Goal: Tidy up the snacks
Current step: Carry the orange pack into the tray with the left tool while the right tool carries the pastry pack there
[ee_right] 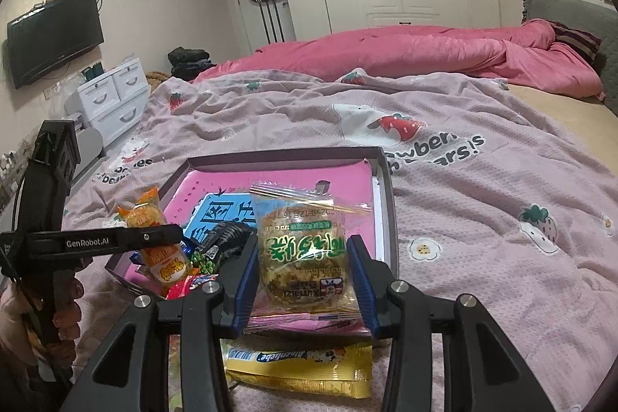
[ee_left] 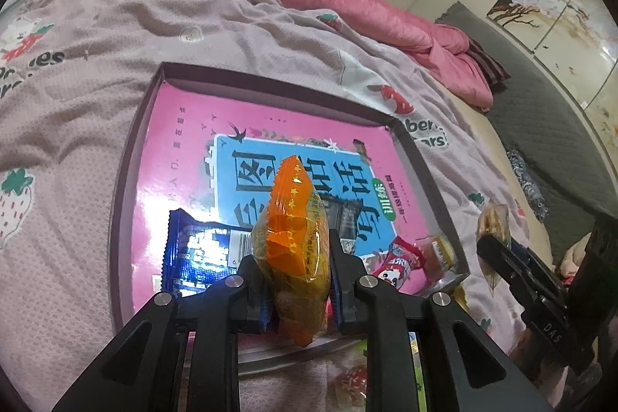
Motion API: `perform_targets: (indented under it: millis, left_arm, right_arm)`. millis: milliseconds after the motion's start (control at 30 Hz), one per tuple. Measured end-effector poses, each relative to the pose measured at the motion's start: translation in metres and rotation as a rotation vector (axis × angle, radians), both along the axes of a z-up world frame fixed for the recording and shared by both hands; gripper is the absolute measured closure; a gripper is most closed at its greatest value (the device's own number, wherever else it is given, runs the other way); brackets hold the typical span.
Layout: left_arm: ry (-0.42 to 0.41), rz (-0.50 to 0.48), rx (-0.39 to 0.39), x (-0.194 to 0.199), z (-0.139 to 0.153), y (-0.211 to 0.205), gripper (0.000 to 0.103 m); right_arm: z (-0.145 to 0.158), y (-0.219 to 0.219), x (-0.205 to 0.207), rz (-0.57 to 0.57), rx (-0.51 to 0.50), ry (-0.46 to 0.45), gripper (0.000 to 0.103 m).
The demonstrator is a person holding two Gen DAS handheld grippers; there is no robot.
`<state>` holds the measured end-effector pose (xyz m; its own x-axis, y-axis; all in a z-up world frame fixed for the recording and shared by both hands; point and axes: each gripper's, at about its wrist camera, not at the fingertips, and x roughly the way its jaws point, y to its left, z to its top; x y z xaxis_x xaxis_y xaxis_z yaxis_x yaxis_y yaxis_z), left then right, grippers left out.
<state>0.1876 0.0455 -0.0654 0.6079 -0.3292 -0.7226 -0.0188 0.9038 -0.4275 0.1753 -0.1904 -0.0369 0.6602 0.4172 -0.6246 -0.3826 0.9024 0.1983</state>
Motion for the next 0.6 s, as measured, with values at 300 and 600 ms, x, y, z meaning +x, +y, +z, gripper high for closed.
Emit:
perform_targets:
  millis: [300, 600]
  left_arm:
    - [-0.007, -0.018, -0.054, 0.000, -0.006, -0.001, 0.079]
    - [-0.001, -0.018, -0.039, 0.001, -0.009, -0.002, 0.079]
  right_arm:
    - [-0.010, 0.006, 0.006, 0.013, -0.025, 0.022, 0.058]
    - [-0.023, 0.015, 0.011, 0.034, -0.067, 0.058, 0.058]
